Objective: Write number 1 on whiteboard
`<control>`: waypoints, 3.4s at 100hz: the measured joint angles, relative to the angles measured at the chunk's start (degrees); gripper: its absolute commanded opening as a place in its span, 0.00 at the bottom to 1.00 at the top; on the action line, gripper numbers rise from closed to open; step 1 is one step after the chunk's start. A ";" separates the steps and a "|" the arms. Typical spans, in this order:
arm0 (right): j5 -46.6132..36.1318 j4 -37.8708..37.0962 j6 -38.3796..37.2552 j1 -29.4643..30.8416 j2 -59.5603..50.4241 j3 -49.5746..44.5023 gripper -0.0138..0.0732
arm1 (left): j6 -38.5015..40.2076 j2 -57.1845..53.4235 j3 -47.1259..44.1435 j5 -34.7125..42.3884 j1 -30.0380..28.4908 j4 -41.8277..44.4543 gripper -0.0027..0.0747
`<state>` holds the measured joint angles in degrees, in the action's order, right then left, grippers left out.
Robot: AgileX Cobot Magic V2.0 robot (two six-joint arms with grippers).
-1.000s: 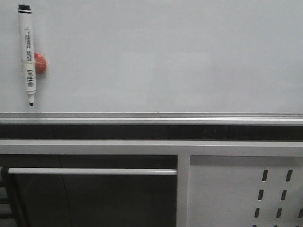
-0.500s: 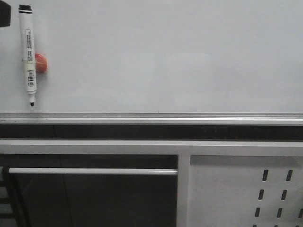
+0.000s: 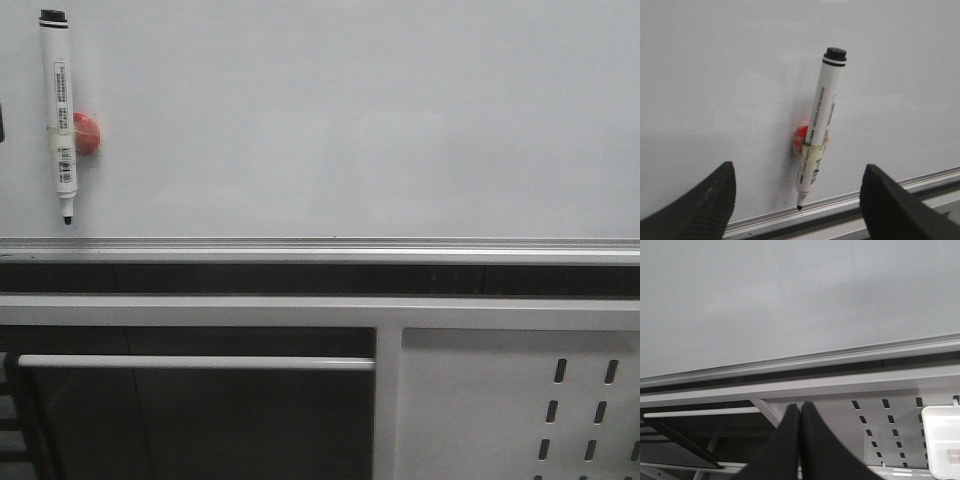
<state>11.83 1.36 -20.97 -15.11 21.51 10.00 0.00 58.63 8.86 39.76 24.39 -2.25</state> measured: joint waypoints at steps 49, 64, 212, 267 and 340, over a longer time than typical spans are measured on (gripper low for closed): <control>-0.79 -0.13 0.00 0.00 0.00 0.00 0.08 | 1.81 28.74 0.35 24.85 0.06 2.99 0.57; -0.92 -0.61 0.00 0.00 0.00 0.00 0.08 | 1.81 32.37 1.36 24.85 0.06 4.54 0.57; 13.86 0.59 13.81 -19.17 14.29 19.53 0.07 | 2.21 5.63 13.12 -25.90 10.96 39.63 0.01; 12.12 1.75 15.19 -32.74 37.09 31.90 0.68 | 2.42 5.20 18.55 -48.27 25.21 42.71 0.01; 7.52 5.41 15.19 -36.67 40.40 33.75 0.57 | 2.42 5.20 19.22 -38.60 25.45 43.28 0.01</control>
<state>19.35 6.77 -5.78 -51.78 61.91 43.75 2.42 63.83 28.08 1.16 49.84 41.03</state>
